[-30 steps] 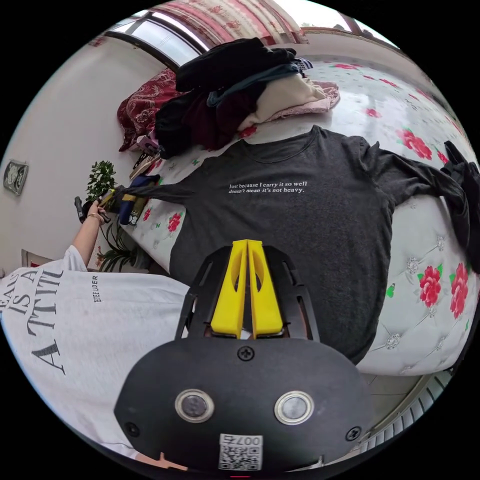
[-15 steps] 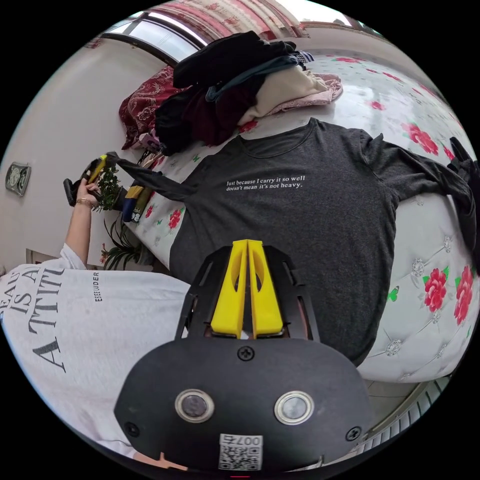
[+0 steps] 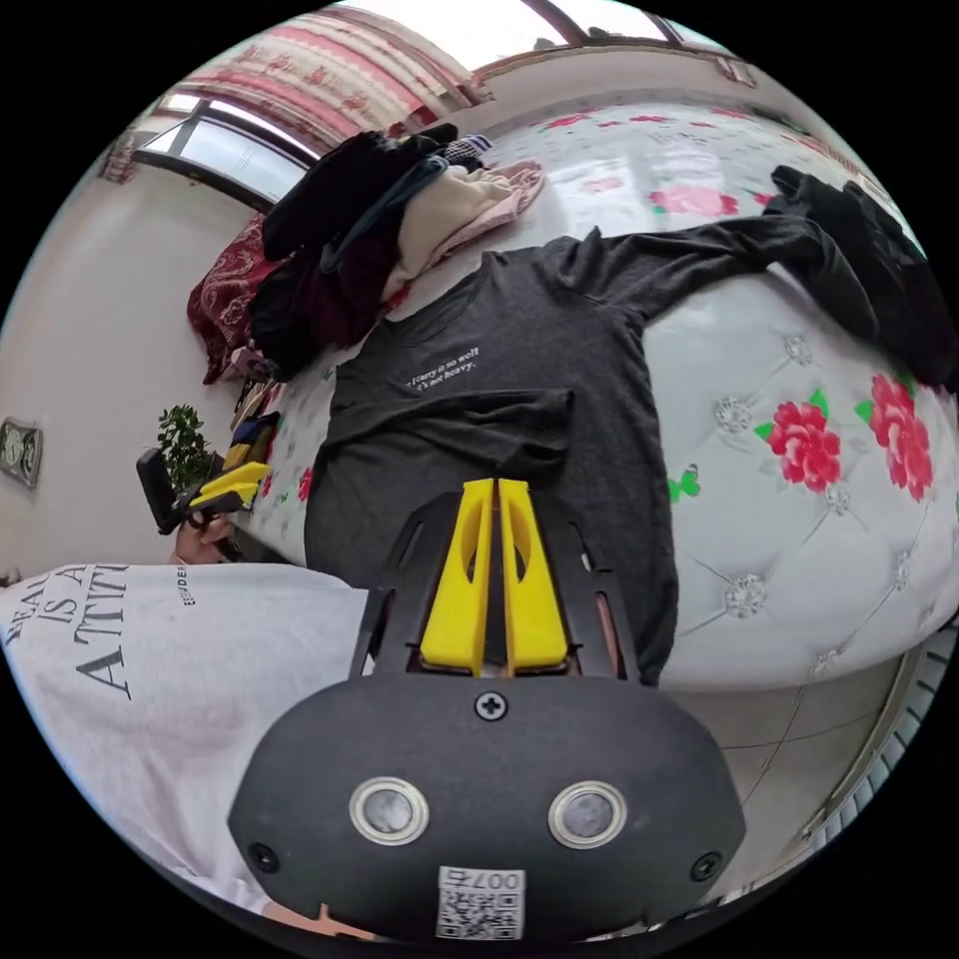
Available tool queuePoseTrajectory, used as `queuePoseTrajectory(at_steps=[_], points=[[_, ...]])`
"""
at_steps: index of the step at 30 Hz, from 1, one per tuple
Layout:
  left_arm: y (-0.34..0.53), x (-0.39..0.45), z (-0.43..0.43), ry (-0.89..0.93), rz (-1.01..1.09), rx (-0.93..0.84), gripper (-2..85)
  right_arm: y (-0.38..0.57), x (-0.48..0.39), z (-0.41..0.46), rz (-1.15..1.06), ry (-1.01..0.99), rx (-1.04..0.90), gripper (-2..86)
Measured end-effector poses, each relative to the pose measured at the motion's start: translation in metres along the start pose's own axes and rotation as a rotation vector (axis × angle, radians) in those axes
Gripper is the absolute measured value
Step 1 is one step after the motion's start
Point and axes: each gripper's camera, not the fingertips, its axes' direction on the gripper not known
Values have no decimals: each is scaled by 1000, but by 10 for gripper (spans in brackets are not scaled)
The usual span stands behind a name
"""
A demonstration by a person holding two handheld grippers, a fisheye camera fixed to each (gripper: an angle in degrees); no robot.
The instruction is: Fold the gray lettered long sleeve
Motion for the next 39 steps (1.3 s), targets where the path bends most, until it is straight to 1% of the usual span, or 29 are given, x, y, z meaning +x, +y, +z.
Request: queuePoseTrajectory(at_steps=[2,4,10,13,15,16,19,21,23,24,26,28,30,31,33,35,36,39], points=[[-1,-14,20,-132,-43,-76,91,0,7,-1,9,24,4,7],[-9,-24,32,-177,-56,-82,92,-7,7,-1,-11,42,9,15],[-50,-47,88,-233,-105,-154,94,-68,-9,25,-142,152,-16,41],[-56,-55,119,-278,-137,-227,78,-95,-12,61,-188,205,-113,39],[-55,-58,133,-305,-150,-261,61,-104,-12,94,-208,213,-236,23],[-55,-59,140,-331,-156,-276,53,-106,-14,97,-218,216,-246,19],[-55,-61,145,-324,-166,-268,42,-112,-40,74,-315,255,-161,4],[-56,-62,145,-329,-162,-263,36,-117,-67,16,-383,204,21,0],[-55,-60,142,-344,-145,-241,30,-111,-90,-30,-469,135,133,-1],[-53,-58,140,-345,-134,-224,27,-103,-103,-52,-526,115,172,-1],[-51,-56,136,-336,-118,-194,23,-86,-113,-63,-583,106,170,-1],[-49,-54,137,-351,-100,-194,21,-70,-105,-47,-568,155,108,-1],[-47,-54,141,-351,-69,-208,19,-53,-70,4,-454,217,-29,-1],[-45,-55,145,-355,-54,-222,19,-50,-59,18,-413,213,-69,-1],[-44,-58,150,-352,-44,-243,17,-42,-20,64,-280,156,-213,-2],[-44,-62,151,-353,-37,-245,16,-39,-11,68,-236,148,-182,-1],[-45,-64,150,-354,-35,-241,16,-42,-13,58,-231,118,-128,0],[-44,-70,152,-351,-35,-249,18,-53,-16,35,-252,68,-72,4]])
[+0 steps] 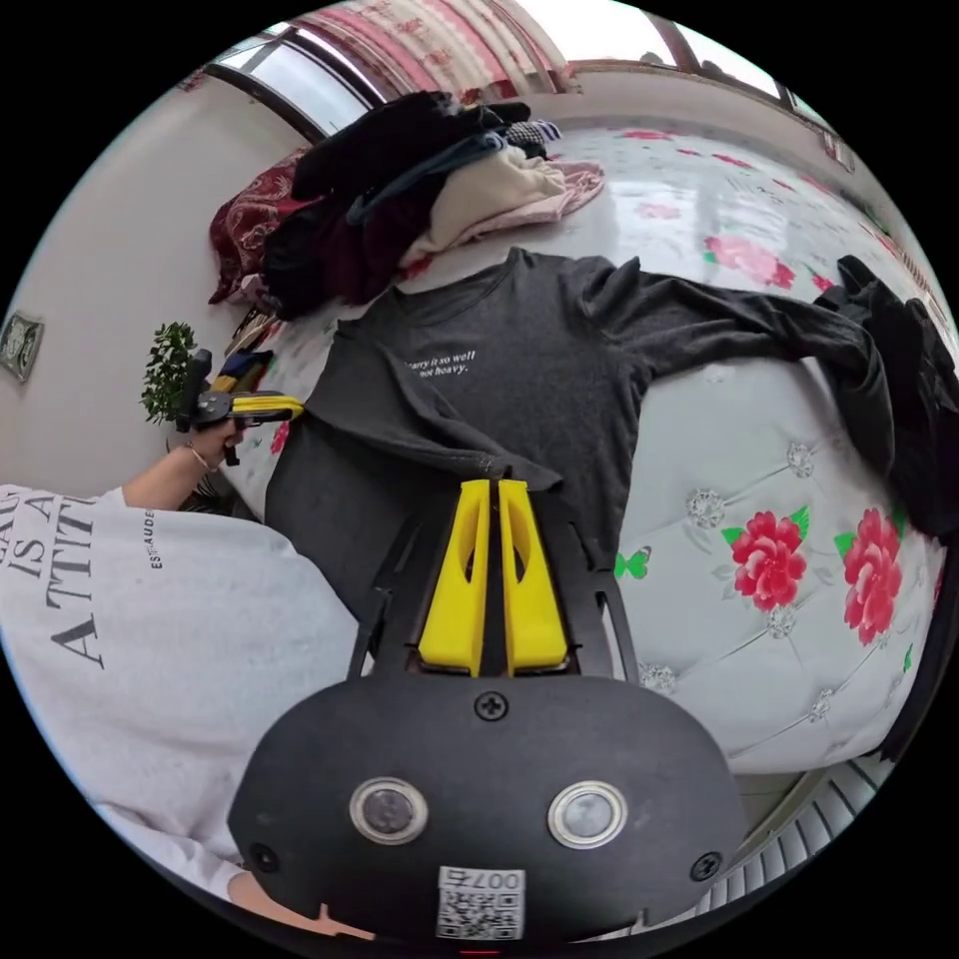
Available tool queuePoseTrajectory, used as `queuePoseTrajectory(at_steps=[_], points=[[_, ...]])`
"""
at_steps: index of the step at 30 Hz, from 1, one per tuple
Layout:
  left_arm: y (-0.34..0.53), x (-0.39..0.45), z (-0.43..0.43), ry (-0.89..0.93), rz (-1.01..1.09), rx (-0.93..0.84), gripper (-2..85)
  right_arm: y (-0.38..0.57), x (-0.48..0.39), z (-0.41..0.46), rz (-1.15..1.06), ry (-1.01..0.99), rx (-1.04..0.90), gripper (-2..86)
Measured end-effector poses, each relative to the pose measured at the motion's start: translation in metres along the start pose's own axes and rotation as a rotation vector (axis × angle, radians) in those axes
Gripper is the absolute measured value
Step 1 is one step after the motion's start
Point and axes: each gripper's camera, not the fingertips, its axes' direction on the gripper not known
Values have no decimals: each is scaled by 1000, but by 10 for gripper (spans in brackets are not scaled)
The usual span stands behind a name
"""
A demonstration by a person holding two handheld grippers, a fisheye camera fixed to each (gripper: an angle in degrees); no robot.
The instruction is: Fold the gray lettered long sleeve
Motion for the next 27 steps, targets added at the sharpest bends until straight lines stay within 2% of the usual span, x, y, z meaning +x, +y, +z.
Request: queuePoseTrajectory(at_steps=[5,9,13,16,19,23,25,27], points=[[7,-5,12,5,-19,-4,27,-1,9,16,-31,-39,-160,24],[19,-10,2,-31,-41,22,24,-6,7,1,-46,-48,-54,34],[36,-21,-16,-40,-115,80,14,-27,13,21,-30,6,-28,37],[38,-24,-19,-38,-126,86,6,-45,17,61,-38,-33,-121,38],[31,-25,-13,-35,-105,80,2,-46,-6,75,-145,-1,-122,34],[17,-31,26,-44,-67,-8,-4,-27,-14,111,-249,36,-322,22],[19,-36,47,-84,-59,-83,-7,-16,-14,107,-283,45,-311,16],[25,-44,44,-62,-66,-42,-8,-12,-5,101,-296,52,-369,17]])
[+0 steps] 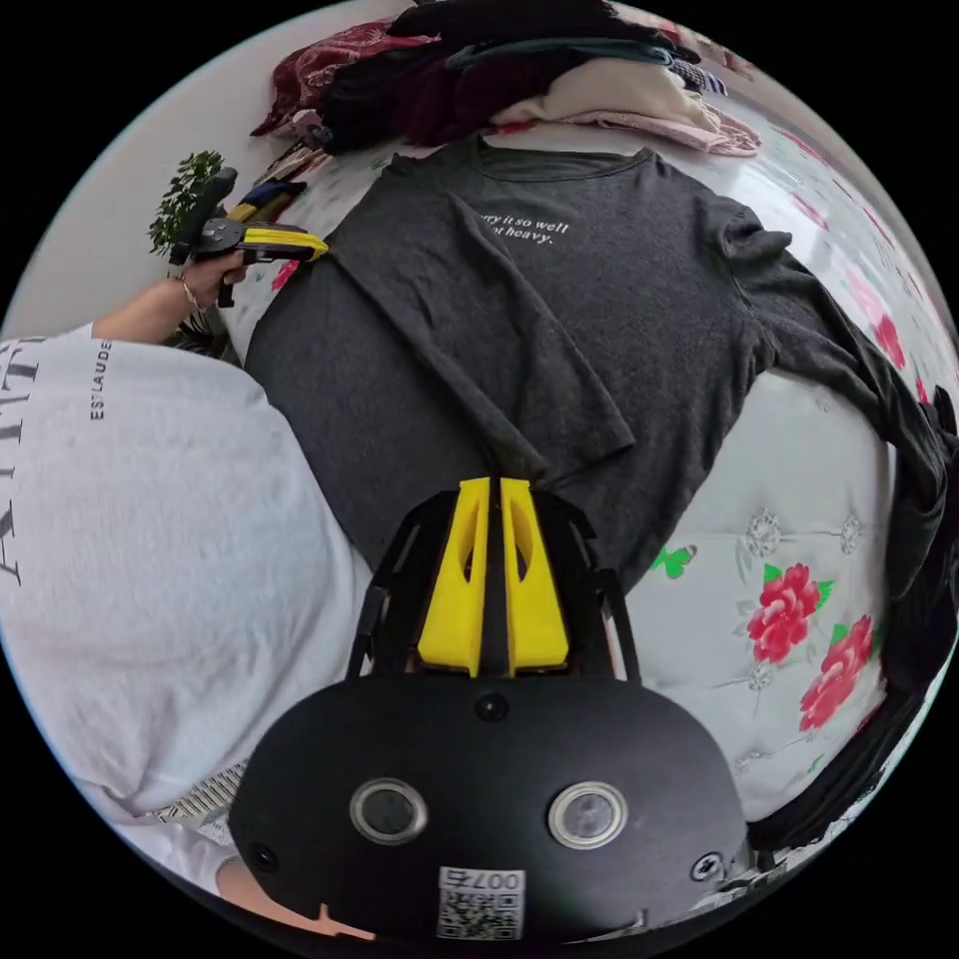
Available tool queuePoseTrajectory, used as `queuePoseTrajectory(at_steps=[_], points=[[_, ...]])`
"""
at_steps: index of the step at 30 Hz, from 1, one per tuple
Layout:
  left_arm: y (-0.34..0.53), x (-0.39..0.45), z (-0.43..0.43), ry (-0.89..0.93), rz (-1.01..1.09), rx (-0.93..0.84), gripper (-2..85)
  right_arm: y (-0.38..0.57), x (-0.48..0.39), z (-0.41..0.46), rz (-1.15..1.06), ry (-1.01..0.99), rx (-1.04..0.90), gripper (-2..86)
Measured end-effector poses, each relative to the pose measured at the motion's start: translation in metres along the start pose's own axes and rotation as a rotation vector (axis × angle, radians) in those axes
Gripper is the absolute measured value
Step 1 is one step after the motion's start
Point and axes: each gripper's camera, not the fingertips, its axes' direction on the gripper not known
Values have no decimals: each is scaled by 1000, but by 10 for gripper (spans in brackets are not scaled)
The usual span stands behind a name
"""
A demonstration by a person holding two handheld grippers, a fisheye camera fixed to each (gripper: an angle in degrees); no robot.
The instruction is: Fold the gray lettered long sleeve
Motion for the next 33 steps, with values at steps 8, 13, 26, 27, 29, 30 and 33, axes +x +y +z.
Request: queuePoseTrajectory(at_steps=[8,13,26,27,29,30,33], points=[[18,-17,-24,-7,-64,53,-10,-8,61,-56,137,-109,289,27],[-1,5,-39,85,27,143,-10,-23,82,-22,162,-59,203,23],[-67,204,3,332,706,86,-10,41,191,-89,447,215,361,54],[-63,205,1,346,730,79,-10,60,218,-107,542,269,400,64],[-48,210,-3,375,809,59,-10,86,259,-127,666,314,442,79],[-40,210,-3,398,833,33,-10,99,284,-137,719,323,454,89],[-31,204,0,463,807,-15,-10,112,335,-141,782,323,425,104]])
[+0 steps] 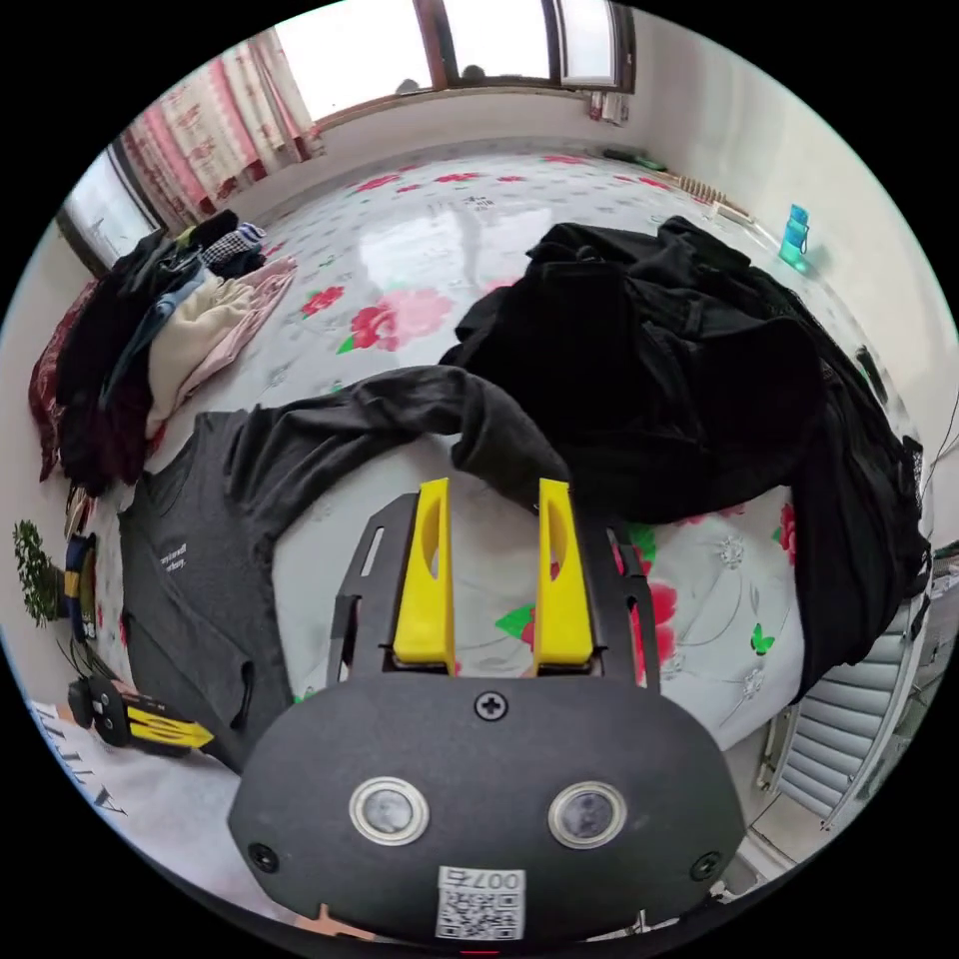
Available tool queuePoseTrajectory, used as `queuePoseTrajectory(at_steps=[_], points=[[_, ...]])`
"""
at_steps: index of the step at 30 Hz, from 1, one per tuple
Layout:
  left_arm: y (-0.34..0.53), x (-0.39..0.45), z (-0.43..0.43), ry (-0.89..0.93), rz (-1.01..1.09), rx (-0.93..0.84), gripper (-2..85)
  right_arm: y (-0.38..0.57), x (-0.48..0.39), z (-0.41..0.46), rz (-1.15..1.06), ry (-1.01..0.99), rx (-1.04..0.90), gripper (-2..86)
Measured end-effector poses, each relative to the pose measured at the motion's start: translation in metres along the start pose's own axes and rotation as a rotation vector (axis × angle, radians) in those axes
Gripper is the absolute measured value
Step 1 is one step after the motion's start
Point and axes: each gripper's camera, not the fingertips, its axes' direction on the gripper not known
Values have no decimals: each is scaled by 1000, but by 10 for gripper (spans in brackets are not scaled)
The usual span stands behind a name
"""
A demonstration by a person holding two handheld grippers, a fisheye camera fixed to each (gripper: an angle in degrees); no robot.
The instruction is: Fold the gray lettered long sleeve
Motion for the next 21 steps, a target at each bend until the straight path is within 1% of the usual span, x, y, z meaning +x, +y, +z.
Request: queuePoseTrajectory(at_steps=[4,5,6,8,10,12,13,15,16,18,21], points=[[8,-20,-12,28,-112,32,-10,-21,26,33,7,-8,-107,91],[11,-28,-18,21,-143,42,-10,-23,30,36,18,29,-125,78],[13,-32,-21,11,-157,46,-10,-25,32,28,12,73,-113,63],[20,-43,-32,-24,-196,66,-10,-24,28,-2,-60,33,-52,42],[33,-61,-47,-52,-257,95,-10,-22,27,-46,-158,-138,18,28],[42,-73,-57,-68,-303,115,-9,-25,36,-110,-222,-437,92,17],[49,-80,-62,-75,-329,134,-9,-26,39,-124,-230,-512,109,15],[56,-90,-70,-79,-360,160,-8,-33,53,-162,-242,-822,139,10],[59,-96,-76,-87,-377,182,-7,-34,56,-168,-239,-884,147,9],[61,-104,-85,-73,-390,227,-3,-35,62,-169,-213,-1087,155,8],[56,-115,-105,-8,-375,308,25,-28,56,-145,-170,-1242,113,7]])
